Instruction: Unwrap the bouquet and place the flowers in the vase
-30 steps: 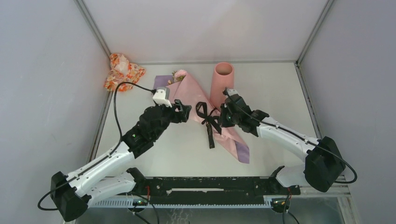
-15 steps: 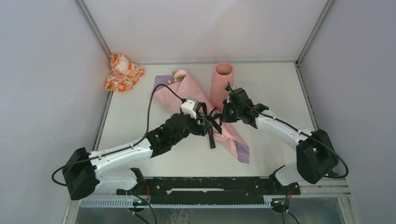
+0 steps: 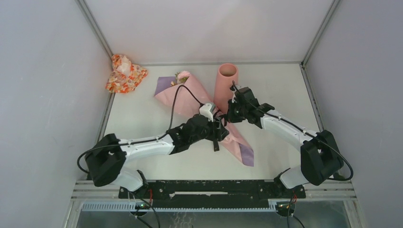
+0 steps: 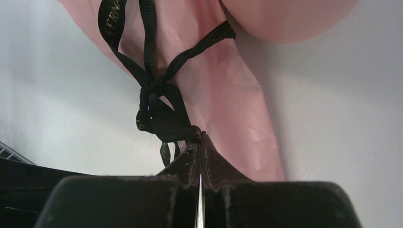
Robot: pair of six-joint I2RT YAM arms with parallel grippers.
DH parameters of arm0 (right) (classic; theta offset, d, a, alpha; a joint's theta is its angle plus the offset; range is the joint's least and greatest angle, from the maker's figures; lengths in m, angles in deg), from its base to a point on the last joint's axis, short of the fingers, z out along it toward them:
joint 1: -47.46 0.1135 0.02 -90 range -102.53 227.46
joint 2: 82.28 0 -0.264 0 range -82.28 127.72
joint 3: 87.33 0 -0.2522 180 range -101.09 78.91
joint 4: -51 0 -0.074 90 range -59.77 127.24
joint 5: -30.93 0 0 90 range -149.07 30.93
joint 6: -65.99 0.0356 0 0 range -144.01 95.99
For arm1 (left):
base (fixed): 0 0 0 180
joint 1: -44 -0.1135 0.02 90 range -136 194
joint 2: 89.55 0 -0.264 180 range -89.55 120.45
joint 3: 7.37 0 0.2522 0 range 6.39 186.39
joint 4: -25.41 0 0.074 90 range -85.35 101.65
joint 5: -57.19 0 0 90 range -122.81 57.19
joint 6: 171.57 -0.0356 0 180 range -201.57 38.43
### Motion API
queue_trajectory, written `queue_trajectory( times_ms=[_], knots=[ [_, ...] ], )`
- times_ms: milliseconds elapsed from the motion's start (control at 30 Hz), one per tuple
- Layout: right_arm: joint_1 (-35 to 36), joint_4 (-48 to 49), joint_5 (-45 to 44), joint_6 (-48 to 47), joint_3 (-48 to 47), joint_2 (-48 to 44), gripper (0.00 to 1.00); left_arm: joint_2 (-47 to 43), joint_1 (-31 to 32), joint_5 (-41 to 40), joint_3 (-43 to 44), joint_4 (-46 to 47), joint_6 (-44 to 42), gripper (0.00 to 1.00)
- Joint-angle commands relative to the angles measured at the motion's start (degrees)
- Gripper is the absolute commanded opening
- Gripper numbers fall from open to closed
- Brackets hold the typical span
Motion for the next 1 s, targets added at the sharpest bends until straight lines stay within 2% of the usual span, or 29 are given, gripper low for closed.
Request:
queue_trajectory(
  times_ms=[0, 367, 533, 733, 867, 967],
  knots=[
    [-0.84, 1.76, 0.75, -1.57, -2.29, 0.06, 0.00, 4.87, 0.18, 5.10, 4.85, 3.98, 6.34, 0.62],
    [-2.75, 2.94, 2.82, -2.58, -2.31, -0.08, 0.00, 10.21, 0.16, 3.23, 6.50, 1.79, 9.20, 0.57],
    [-2.98, 2.97, 3.16, -2.93, -2.28, 0.14, 0.00, 11.49, 0.18, 0.76, 8.05, -1.35, 9.48, 0.60],
    [-3.33, 3.14, 3.80, -2.96, -2.31, -0.21, 0.00, 13.42, -0.68, -2.54, 11.26, -6.82, 11.67, 0.68],
    [-3.34, 3.32, 4.23, -2.88, -2.31, -0.03, 0.00, 14.83, -2.04, -3.96, 12.74, -8.76, 12.44, 0.68],
    [-3.31, 3.25, 4.38, -2.64, -2.29, -0.03, 0.00, 15.84, -2.71, -4.06, 12.94, -8.89, 12.63, 0.64]
  ],
)
